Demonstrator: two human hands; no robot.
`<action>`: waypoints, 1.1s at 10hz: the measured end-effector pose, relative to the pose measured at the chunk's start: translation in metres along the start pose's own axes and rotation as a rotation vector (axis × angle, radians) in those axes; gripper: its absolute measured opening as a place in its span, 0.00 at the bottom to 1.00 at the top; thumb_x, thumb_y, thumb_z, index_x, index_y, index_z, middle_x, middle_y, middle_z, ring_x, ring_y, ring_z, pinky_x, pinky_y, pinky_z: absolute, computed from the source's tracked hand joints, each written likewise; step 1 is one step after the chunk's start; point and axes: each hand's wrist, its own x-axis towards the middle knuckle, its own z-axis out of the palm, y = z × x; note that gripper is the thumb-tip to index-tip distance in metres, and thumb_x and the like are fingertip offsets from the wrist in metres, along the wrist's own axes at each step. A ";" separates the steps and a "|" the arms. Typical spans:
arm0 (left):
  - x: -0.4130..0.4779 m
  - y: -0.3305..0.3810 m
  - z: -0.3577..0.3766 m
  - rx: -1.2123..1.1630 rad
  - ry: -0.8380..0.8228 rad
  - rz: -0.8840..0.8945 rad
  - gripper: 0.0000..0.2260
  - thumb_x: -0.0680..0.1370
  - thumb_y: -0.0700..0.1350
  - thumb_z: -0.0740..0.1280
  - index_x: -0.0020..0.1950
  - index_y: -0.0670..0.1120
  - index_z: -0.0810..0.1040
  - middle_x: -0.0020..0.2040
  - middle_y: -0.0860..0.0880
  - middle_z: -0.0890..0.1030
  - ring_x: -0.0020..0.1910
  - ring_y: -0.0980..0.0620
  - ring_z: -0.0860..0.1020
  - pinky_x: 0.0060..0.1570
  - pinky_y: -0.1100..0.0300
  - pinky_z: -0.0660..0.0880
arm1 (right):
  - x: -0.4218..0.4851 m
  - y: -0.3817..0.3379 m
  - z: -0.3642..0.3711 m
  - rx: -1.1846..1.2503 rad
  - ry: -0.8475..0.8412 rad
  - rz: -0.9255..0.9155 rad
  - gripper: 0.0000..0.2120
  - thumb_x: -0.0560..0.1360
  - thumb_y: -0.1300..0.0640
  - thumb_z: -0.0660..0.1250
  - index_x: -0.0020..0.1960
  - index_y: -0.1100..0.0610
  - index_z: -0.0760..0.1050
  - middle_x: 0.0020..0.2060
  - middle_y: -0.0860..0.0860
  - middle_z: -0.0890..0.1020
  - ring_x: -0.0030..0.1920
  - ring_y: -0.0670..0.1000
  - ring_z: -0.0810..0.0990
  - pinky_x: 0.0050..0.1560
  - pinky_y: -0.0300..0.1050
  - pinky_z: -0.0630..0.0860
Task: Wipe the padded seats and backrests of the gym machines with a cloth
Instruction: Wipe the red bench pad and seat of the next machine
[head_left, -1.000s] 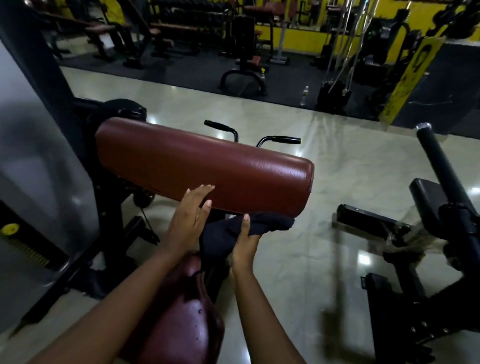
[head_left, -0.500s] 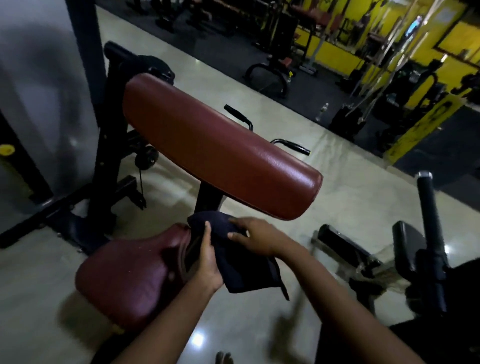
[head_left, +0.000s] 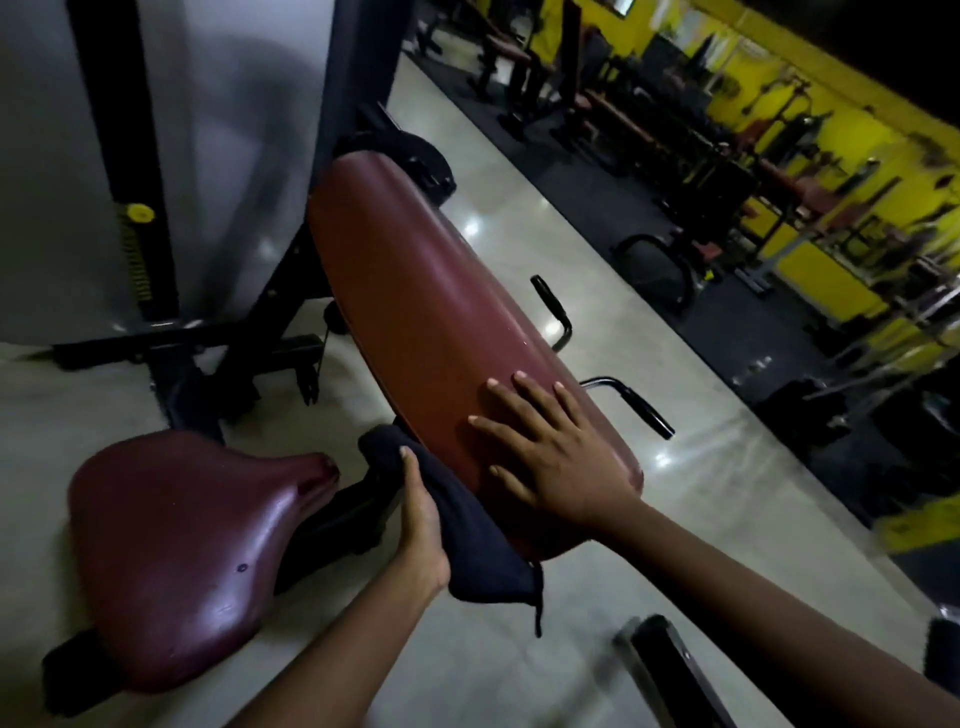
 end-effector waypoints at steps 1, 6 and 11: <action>0.004 0.020 0.001 -0.002 0.056 0.077 0.36 0.77 0.68 0.47 0.75 0.44 0.61 0.73 0.43 0.66 0.72 0.42 0.66 0.66 0.48 0.66 | 0.002 0.004 0.001 0.004 -0.005 -0.001 0.24 0.75 0.41 0.52 0.69 0.46 0.66 0.72 0.52 0.65 0.73 0.57 0.61 0.68 0.64 0.60; 0.038 0.064 0.001 0.065 0.199 0.225 0.30 0.79 0.63 0.49 0.72 0.43 0.66 0.70 0.41 0.70 0.68 0.40 0.70 0.63 0.48 0.68 | 0.100 0.010 -0.010 0.437 -0.011 0.384 0.42 0.74 0.33 0.54 0.76 0.51 0.38 0.76 0.57 0.47 0.76 0.57 0.48 0.75 0.55 0.51; 0.081 0.126 -0.012 -0.032 0.252 0.260 0.32 0.76 0.66 0.53 0.66 0.43 0.72 0.62 0.43 0.78 0.56 0.44 0.77 0.58 0.51 0.71 | 0.148 0.011 -0.014 0.428 -0.044 0.485 0.47 0.69 0.28 0.56 0.75 0.49 0.37 0.76 0.57 0.51 0.75 0.58 0.53 0.72 0.56 0.56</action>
